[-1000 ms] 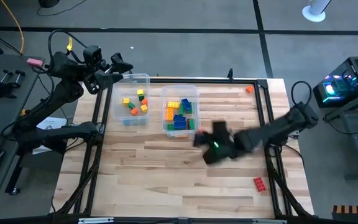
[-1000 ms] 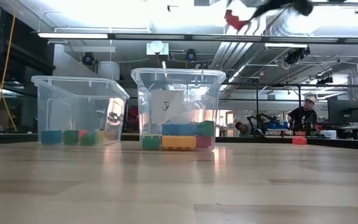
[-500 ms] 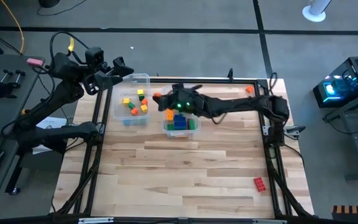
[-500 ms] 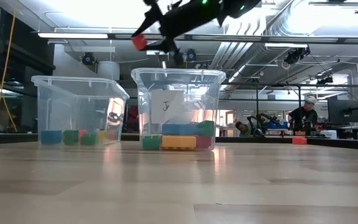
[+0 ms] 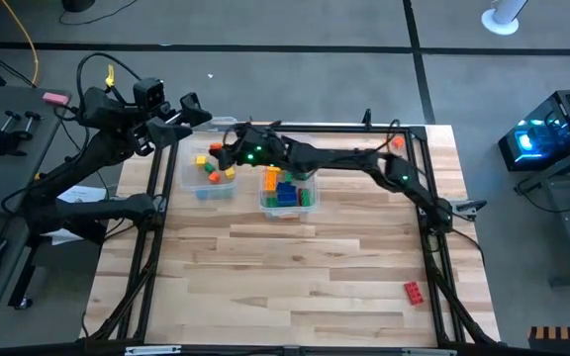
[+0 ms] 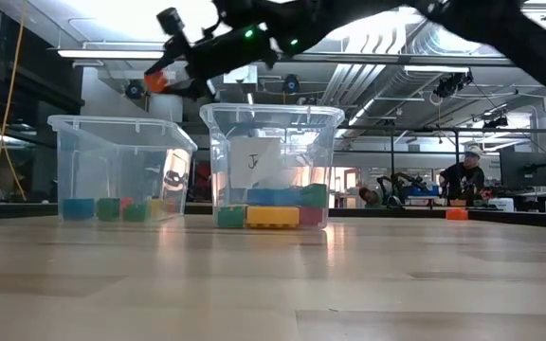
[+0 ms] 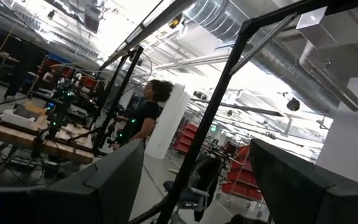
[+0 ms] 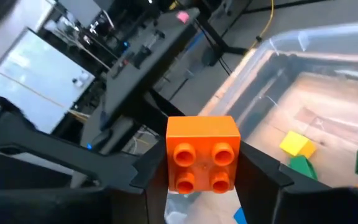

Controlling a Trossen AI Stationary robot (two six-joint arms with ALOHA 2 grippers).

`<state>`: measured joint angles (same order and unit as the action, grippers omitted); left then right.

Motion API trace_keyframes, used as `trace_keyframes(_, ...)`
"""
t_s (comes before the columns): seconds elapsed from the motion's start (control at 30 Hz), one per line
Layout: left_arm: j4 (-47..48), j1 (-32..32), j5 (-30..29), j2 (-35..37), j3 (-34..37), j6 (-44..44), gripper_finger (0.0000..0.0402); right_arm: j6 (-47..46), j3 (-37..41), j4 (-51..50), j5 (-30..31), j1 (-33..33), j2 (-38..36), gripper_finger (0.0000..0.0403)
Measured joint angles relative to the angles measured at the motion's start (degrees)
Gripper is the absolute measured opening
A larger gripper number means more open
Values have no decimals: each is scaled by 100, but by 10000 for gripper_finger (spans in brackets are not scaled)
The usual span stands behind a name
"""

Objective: Sort blocks by size
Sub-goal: Put the orange small game piece into the left transparent bin

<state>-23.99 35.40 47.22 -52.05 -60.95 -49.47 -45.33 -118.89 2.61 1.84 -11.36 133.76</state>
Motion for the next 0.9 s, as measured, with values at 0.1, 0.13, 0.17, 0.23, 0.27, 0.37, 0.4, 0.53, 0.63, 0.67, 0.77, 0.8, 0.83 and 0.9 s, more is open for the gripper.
trace_keyframes(0.1, 3, 0, 0, 0, 0, -36, 280, 82, -584, -331, -109, -6, 423, 153)
trace_keyframes(0.13, 2, 0, 0, 0, 0, -84, 280, 72, -756, -490, -107, -6, 524, 158)
trace_keyframes(0.17, 3, 0, 0, -2, 0, -118, 280, 85, -908, -622, -109, -6, 595, 164)
trace_keyframes(0.23, 3, 0, 2, -2, 0, -138, 280, 239, -1116, -892, -81, -1, 640, 180)
trace_keyframes(0.27, 3, 0, 4, -2, 0, -138, 280, 363, -1200, -1013, -26, -1, 640, 188)
trace_keyframes(0.37, 5, 2, 7, -2, 0, -138, 280, 721, -1550, -1537, 132, -1, 611, 213)
trace_keyframes(0.4, 3, 2, 7, -1, 0, -127, 280, 846, -1620, -1671, 167, -5, 590, 222)
trace_keyframes(0.53, 5, 2, 11, -2, 0, 16, 280, 1032, -1498, -2094, 168, -119, 205, 242)
trace_keyframes(0.63, 1, 2, 13, -1, 0, 22, 280, 1246, -1502, -2856, 539, -252, -112, 244)
trace_keyframes(0.67, -8, 2, 16, -2, 0, 21, 280, 1310, -1502, -3227, 732, -304, -235, 244)
trace_keyframes(0.77, -30, 7, 84, 0, 0, 22, 280, 1488, -1508, -4397, 1334, -469, -546, 244)
trace_keyframes(0.8, -28, 7, 129, 0, 0, 29, 280, 1533, -1508, -4934, 1508, -523, -650, 245)
trace_keyframes(0.83, -28, 7, 196, 0, 0, 54, 280, 1544, -1508, -5503, 1683, -574, -723, 245)
trace_keyframes(0.9, -25, 9, 354, 0, 0, 85, 280, 1526, -1508, -6714, 2052, -667, -832, 245)
